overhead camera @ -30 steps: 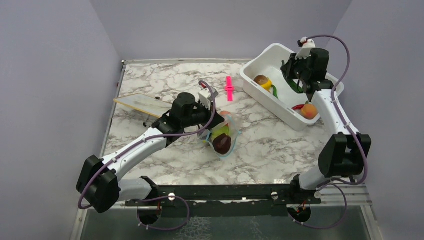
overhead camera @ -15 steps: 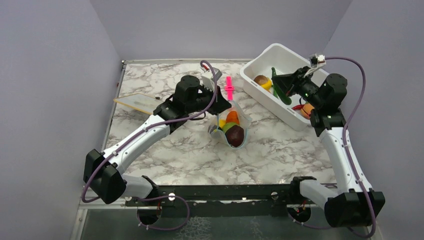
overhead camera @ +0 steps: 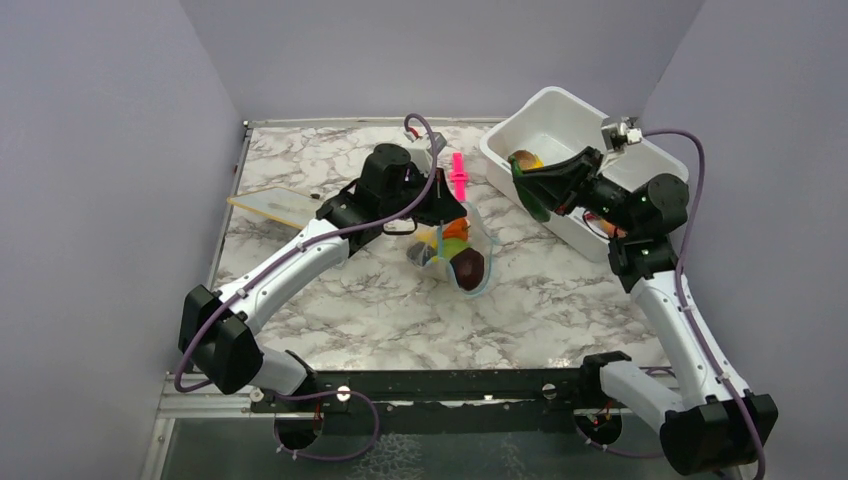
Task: Place the food in the zip-top bag and seal the zipper
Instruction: Place the fake vegetable in the zipper food storage bag.
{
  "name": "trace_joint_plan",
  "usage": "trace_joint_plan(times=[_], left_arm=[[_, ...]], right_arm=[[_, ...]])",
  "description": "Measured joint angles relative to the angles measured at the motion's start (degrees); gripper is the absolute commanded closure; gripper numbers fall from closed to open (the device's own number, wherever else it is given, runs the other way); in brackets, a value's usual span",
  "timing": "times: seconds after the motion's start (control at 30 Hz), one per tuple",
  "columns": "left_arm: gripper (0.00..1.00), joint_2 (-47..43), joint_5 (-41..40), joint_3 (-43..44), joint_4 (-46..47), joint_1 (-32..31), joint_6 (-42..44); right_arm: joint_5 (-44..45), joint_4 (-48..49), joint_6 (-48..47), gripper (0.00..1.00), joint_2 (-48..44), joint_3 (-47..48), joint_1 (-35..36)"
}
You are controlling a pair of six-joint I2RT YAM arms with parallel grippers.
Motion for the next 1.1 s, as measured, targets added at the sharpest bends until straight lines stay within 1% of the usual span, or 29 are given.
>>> trace_joint_plan(times=[0.27,0.33,0.57,0.77,0.97,1.1], left_arm=[[1.0,1.2,0.04,0.48,-0.44,1.55,-2.32],[1.0,1.2,0.37,0.48,-0.39,2.05,-3.21],[1.0,1.2,3.91,0.39,1.16,3.82,-6.73],[1.0,1.05,6.71,-1.01,4.48,4.72,-9.4],[1.0,1.05,9.14,-1.92,6.14,5.14,-11.5],[1.0,1.03,10.47,-1.97,6.91,5.33,-12.39]], right_arm=[[-3.34,10.47,1.81,0.99,2.14,-1.9,12.02],[-3.8,14.78,1.86,0.99,2.38,-3.72,14.51],[-6.51,26.67,1.16,0.99,4.11,-7.91,18.71],[-10.62,35.12,1.27,0.99,9.51,-8.41,21.33],[-13.6,36.48,-0.37,0.99,13.77,-8.15,24.02],[-14.01,36.24,-3.23,0.99,15.41,-7.91,24.74]])
